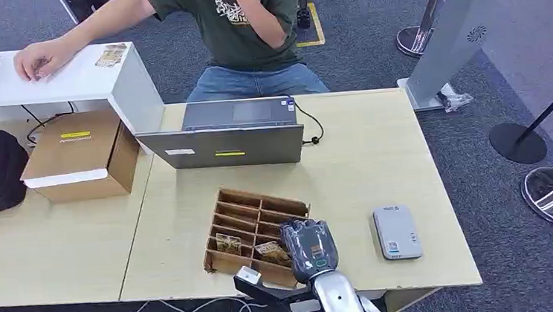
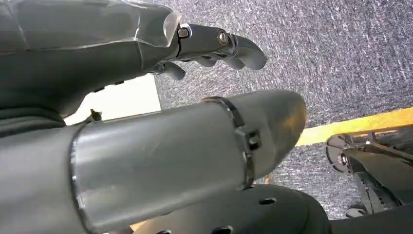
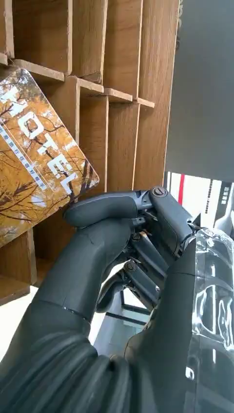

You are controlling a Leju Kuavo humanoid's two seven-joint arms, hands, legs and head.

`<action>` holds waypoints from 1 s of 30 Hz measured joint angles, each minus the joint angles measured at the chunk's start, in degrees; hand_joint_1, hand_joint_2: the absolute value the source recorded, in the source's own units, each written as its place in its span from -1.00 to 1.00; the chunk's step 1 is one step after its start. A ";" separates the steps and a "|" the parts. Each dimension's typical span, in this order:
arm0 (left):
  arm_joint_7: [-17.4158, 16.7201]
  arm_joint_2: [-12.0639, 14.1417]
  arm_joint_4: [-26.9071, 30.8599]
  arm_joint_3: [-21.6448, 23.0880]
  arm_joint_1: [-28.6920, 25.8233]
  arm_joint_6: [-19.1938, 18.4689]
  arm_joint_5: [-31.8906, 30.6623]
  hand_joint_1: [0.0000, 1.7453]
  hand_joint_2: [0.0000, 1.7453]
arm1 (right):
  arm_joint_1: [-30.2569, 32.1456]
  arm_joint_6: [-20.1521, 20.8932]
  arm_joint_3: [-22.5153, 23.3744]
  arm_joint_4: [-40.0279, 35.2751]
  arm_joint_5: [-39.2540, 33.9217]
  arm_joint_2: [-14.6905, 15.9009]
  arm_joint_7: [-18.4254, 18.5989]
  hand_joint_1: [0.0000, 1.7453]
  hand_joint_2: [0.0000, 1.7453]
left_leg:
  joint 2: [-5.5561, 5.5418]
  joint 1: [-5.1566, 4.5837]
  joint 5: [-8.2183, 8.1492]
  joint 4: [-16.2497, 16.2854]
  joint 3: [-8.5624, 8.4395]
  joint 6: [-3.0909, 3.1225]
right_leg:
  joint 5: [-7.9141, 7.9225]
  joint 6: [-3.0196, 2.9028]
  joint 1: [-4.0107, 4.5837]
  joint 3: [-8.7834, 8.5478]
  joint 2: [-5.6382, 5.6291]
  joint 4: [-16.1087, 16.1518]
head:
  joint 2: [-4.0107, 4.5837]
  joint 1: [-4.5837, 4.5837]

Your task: Pass the card to the sensor for recognition and then transmit it.

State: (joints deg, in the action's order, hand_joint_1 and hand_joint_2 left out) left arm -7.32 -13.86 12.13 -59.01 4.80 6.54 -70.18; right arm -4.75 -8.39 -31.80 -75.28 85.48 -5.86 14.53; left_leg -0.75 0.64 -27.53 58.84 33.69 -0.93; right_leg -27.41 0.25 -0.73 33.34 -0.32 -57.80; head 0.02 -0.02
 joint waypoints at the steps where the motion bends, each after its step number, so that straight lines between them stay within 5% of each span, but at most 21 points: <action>1: 0.00 0.00 0.00 -0.02 0.00 0.00 0.00 -1.00 -1.00 | 0.00 -0.02 0.00 0.00 0.00 0.00 0.02 1.00 1.00 | 0.00 0.00 0.00 0.00 0.00 0.00 | 0.00 0.00 0.00 0.00 0.00 0.00 | -0.02 0.00; 11: 0.00 0.00 0.00 -0.02 0.00 0.07 -0.31 -1.00 -1.00 | 0.19 -0.46 0.11 -0.61 0.07 0.00 0.57 1.00 1.00 | 0.00 0.00 0.00 0.00 0.00 0.00 | 0.00 0.00 0.00 0.00 0.00 0.00 | 0.00 0.00; 12: 0.00 0.00 0.00 -0.02 0.00 0.09 -0.37 -1.00 -1.00 | 0.23 -0.59 0.13 -0.70 0.07 0.00 0.59 -1.00 1.00 | 0.00 0.00 0.00 0.00 0.00 0.00 | 0.00 0.00 0.00 0.01 0.00 0.00 | 0.00 0.00; 30: -0.04 -0.02 0.00 -0.02 -0.01 0.11 -0.72 -1.00 -1.00 | 2.01 -2.78 1.71 -5.05 0.09 0.00 1.36 -1.00 1.00 | 0.00 0.00 0.00 0.00 -0.01 0.00 | 0.00 0.00 0.00 0.00 -0.01 0.00 | 0.00 -0.02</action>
State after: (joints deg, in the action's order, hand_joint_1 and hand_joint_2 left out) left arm -7.37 -13.88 12.13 -59.04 4.80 6.64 -70.90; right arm -2.74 -11.17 -30.10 -80.33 85.57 -5.86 15.89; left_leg -0.74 0.64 -27.53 58.84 33.68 -0.93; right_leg -27.40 0.25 -0.73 33.34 -0.33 -57.80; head 0.02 -0.04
